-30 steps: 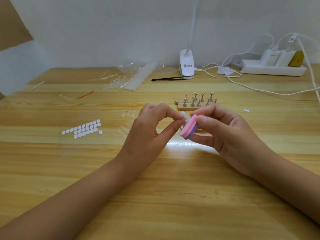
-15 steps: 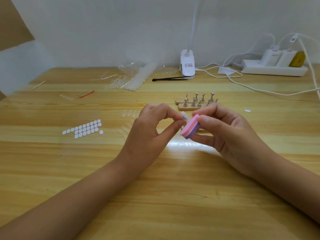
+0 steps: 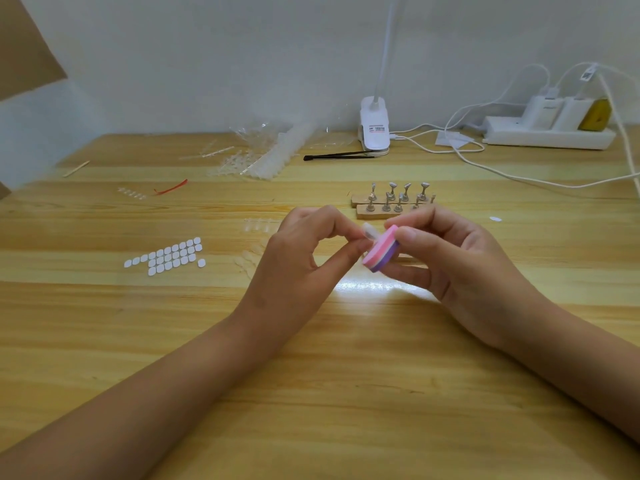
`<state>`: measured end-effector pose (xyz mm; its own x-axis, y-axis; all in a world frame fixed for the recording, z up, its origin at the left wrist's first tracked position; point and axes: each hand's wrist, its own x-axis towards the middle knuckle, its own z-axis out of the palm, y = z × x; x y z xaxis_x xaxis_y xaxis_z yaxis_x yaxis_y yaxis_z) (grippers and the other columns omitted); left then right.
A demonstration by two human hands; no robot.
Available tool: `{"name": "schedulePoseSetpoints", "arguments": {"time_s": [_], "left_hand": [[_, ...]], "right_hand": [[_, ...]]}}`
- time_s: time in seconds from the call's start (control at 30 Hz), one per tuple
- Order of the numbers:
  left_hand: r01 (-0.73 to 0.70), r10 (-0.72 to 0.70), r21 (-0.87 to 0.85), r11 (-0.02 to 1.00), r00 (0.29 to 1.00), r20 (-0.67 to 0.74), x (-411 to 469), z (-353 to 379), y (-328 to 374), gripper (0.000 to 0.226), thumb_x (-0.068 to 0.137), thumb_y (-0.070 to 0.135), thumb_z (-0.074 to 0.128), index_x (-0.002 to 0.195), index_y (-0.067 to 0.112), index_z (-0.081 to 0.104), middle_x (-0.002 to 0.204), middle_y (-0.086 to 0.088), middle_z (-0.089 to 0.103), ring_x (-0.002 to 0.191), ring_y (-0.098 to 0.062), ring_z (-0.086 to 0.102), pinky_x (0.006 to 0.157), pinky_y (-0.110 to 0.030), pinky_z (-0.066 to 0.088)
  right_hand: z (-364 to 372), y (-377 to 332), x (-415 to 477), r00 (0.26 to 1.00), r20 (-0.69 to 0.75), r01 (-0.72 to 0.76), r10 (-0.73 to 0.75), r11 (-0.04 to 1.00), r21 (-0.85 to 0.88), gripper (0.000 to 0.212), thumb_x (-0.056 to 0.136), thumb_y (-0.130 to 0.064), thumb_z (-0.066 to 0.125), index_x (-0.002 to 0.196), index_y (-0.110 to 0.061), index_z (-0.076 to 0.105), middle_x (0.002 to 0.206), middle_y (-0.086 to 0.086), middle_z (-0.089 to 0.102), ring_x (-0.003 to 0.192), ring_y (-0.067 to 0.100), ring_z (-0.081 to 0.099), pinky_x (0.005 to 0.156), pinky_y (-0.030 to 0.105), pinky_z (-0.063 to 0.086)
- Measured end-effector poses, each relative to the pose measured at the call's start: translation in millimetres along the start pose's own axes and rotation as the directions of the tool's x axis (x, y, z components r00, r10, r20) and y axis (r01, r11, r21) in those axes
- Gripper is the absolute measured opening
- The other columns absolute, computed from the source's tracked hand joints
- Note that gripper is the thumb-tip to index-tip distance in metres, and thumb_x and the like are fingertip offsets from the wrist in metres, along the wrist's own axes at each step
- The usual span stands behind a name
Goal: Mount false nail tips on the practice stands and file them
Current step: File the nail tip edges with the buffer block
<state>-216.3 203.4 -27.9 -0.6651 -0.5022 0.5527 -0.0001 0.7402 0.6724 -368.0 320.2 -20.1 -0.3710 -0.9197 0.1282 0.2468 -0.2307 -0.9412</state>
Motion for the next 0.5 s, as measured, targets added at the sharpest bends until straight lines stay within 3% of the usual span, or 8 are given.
{"name": "schedulePoseSetpoints", "arguments": {"time_s": [0.37, 0.5], "left_hand": [[0.015, -0.015, 0.001, 1.000, 1.000, 0.001, 0.1, 0.5, -1.0, 0.008, 0.090, 0.020, 0.070, 0.094, 0.014, 0.070, 0.094, 0.009, 0.071, 0.101, -0.012, 0.058, 0.086, -0.011, 0.039], [0.002, -0.002, -0.003, 1.000, 1.000, -0.001, 0.0, 0.4, -2.2, 0.008, 0.090, 0.022, 0.069, 0.093, 0.015, 0.070, 0.093, 0.012, 0.069, 0.099, -0.010, 0.057, 0.085, -0.009, 0.036]], "right_hand": [[-1.5, -0.9, 1.0, 0.996, -0.085, 0.014, -0.013, 1.000, 0.021, 0.014, 0.075, -0.017, 0.072, 0.087, -0.010, 0.069, 0.087, 0.013, 0.067, 0.090, 0.029, 0.064, 0.074, 0.031, 0.058], [1.5, 0.7, -1.9, 0.999, 0.047, -0.013, 0.013, 1.000, -0.001, 0.016, 0.076, -0.018, 0.073, 0.089, -0.011, 0.069, 0.091, 0.014, 0.070, 0.090, 0.027, 0.068, 0.075, 0.031, 0.058]]}}
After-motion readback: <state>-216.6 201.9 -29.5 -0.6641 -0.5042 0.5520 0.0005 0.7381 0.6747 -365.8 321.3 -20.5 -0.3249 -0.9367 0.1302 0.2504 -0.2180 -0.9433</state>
